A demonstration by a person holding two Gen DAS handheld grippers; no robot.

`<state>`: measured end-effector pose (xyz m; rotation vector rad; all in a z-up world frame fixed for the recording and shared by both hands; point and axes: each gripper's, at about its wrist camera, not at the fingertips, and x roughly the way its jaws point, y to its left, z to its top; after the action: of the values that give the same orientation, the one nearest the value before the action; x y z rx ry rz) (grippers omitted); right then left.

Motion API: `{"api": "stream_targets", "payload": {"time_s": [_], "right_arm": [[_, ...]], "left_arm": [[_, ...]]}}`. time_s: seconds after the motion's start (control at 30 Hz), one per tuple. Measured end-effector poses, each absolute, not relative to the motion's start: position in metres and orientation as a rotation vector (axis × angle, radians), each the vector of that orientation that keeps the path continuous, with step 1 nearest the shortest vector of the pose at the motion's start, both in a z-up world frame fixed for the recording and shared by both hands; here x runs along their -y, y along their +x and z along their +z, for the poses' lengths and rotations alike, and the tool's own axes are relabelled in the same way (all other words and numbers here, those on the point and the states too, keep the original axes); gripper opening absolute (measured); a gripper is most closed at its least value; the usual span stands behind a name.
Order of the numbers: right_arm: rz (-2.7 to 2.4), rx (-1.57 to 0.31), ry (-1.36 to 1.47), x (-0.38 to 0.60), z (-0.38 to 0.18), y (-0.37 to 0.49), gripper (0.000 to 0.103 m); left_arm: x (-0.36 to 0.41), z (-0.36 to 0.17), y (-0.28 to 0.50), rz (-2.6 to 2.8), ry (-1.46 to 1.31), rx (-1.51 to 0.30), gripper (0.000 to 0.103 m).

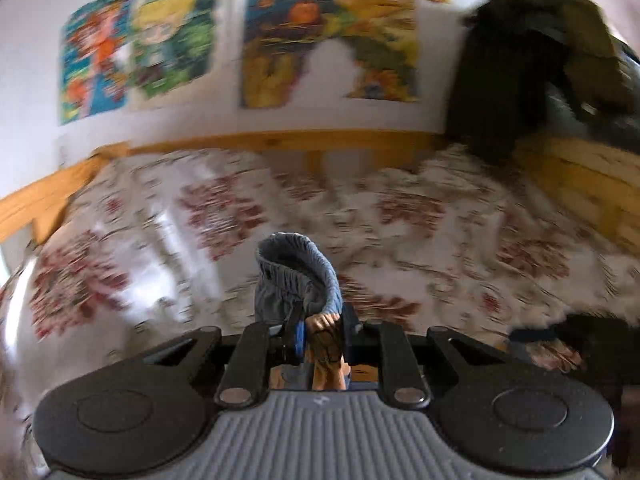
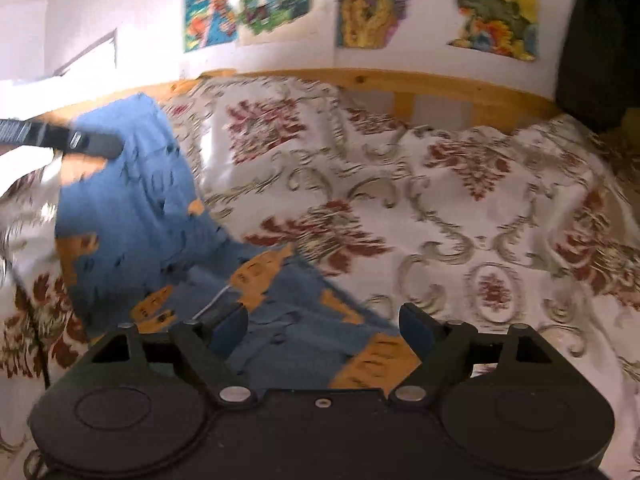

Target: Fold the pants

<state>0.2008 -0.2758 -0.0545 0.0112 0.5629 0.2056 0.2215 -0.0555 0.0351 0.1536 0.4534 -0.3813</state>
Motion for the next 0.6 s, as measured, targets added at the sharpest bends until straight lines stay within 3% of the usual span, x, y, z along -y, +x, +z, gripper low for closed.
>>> {"api": "stream_targets", "payload": {"time_s": [0.2, 0.4, 0.6], "right_arm": [[0.137, -0.562, 0.237, 0.344, -0.033, 0.199, 0.093], [0.222, -0.556, 0.605, 0.403, -0.037, 0.195, 0.092], [0.305, -0.607, 0.838, 0.422, -0.062, 0.199, 0.070]], "left_arm": [[0.115, 0.014, 0.210, -0.537, 0.249, -0.501, 0.019], [0.177, -0.010, 0.193, -0.601, 0.437, -0.505, 0.019], [0.220, -0.040, 0.166, -0.649, 0.620, -0.513, 0.019]]}}
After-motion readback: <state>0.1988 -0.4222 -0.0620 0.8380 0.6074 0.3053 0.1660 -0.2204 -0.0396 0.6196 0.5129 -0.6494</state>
